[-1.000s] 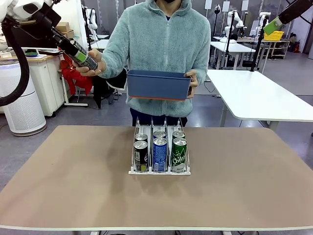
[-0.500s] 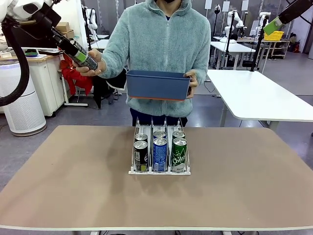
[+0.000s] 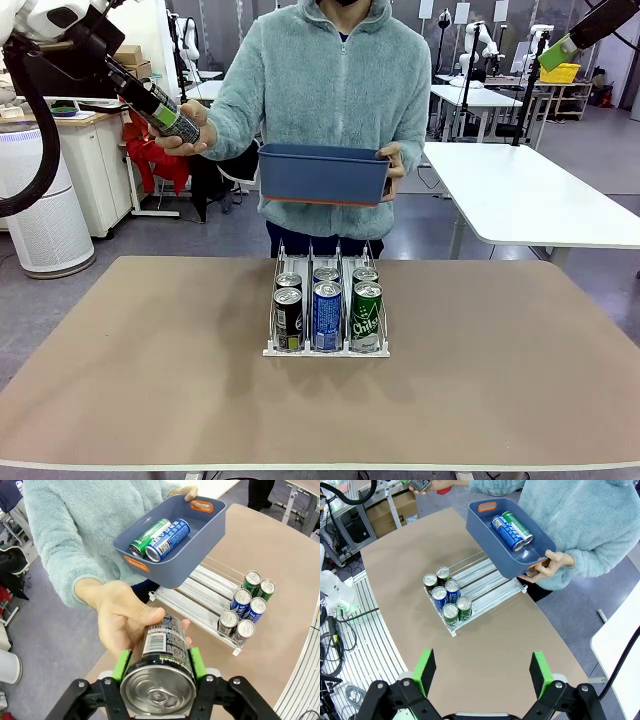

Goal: Fill the beverage cans into the dispenser.
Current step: Place the picked Pepsi coke in the line of the Automatic Can Dispenser with the same cans.

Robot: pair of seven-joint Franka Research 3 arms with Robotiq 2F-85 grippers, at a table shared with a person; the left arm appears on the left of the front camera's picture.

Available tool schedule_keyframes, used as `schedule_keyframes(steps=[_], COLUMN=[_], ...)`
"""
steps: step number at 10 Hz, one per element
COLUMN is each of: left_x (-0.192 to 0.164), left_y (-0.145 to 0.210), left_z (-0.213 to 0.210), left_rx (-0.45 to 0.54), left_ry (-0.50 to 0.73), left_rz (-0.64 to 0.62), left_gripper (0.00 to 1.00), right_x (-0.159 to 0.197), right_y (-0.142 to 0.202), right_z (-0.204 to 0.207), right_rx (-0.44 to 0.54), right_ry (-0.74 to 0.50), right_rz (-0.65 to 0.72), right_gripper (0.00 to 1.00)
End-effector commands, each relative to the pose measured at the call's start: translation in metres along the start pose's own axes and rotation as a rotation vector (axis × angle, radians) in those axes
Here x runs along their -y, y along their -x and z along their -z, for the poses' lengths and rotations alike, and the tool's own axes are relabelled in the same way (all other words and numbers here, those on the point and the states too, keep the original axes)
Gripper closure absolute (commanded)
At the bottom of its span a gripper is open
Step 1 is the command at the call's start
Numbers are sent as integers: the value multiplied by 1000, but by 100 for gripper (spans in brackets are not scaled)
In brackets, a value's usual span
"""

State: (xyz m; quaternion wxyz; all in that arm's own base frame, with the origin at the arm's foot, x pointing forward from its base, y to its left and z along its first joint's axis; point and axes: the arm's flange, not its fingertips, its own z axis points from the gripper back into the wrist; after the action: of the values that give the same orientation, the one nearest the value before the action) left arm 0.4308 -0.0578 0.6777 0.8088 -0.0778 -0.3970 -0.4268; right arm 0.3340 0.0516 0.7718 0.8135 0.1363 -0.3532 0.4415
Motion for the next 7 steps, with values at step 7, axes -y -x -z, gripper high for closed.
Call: schedule_keyframes(steps=[7], left_x=[-1], left_y=[1], left_z=[-1], left_rx=[1], left_ry=[-1], left_rz=[-2], left_gripper=[100], right_x=[1], right_y=[0], right_z=[1], right_rx=[5], right_ry=[7], right_rz=[1], right_gripper=[0])
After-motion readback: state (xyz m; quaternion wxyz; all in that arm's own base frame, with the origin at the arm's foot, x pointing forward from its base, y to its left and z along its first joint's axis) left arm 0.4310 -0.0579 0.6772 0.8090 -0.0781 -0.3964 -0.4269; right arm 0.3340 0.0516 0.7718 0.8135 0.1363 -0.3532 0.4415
